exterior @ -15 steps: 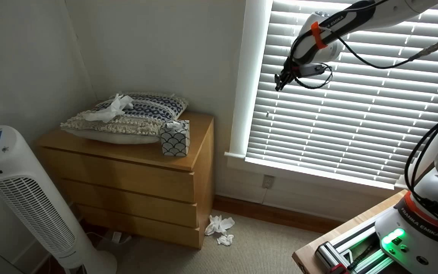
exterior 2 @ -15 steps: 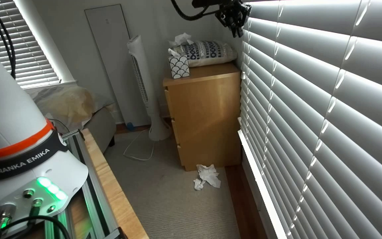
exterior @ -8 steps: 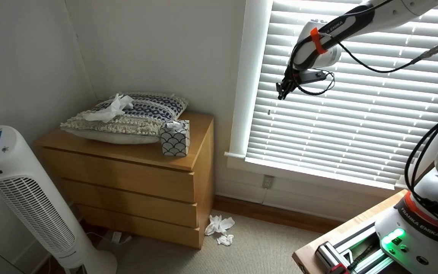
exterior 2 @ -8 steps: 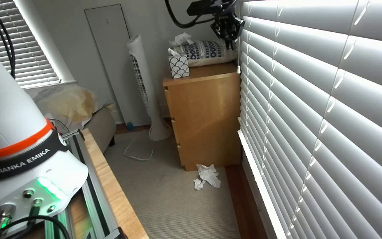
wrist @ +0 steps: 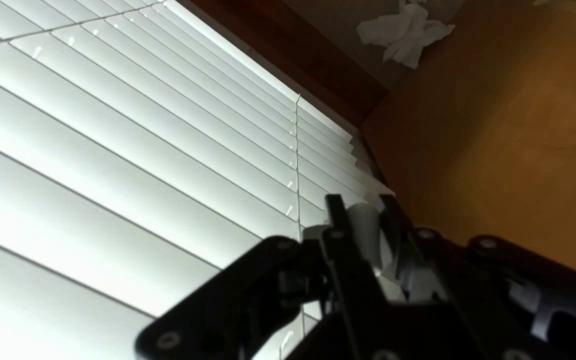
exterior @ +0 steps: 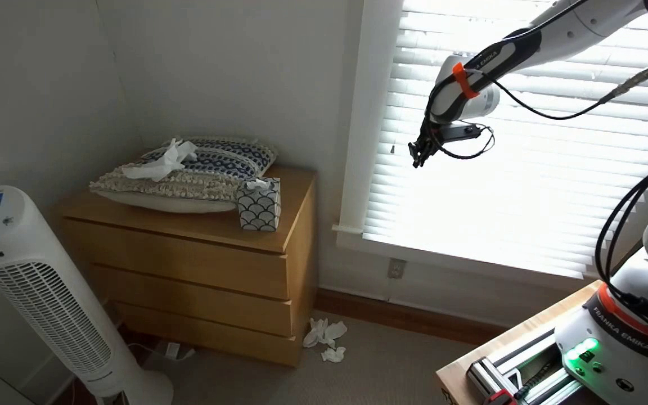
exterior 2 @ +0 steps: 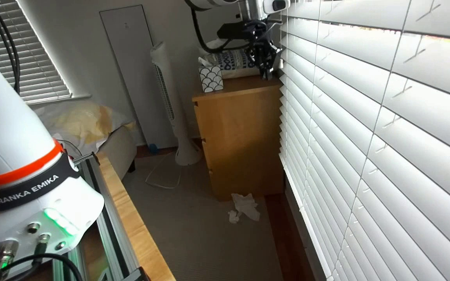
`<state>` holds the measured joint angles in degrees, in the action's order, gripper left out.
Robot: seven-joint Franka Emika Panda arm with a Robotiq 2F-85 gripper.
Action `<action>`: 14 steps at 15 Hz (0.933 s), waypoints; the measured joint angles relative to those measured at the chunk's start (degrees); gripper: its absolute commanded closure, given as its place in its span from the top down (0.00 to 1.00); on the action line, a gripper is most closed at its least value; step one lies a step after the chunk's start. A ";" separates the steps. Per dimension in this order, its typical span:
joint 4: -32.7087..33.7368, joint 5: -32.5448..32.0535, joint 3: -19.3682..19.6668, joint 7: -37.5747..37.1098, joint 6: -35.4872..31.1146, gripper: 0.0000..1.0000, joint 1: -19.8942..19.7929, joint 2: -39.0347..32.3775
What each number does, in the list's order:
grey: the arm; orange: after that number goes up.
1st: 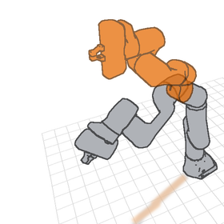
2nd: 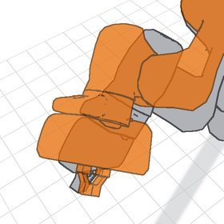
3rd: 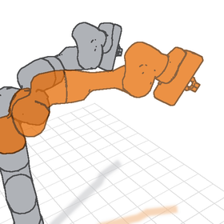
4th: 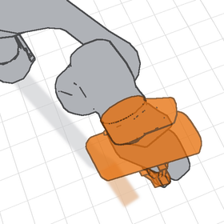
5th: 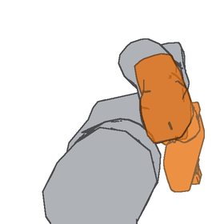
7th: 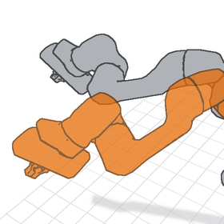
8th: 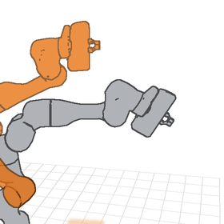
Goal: Close the curtain railing
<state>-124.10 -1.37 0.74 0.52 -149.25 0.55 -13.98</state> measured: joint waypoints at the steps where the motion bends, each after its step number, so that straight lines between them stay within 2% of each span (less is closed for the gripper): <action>1: -0.36 0.00 0.00 -0.40 -0.56 0.05 0.04 -0.82; 12: -1.16 0.00 0.01 -1.62 -12.58 0.05 0.15 -11.36; 13: -1.13 0.03 0.01 -1.62 -13.16 0.20 0.15 -11.93; 14: -1.08 0.03 0.01 -1.59 -14.02 0.20 0.15 -12.47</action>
<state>-125.18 -1.34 0.75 -1.07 -163.27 0.70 -26.45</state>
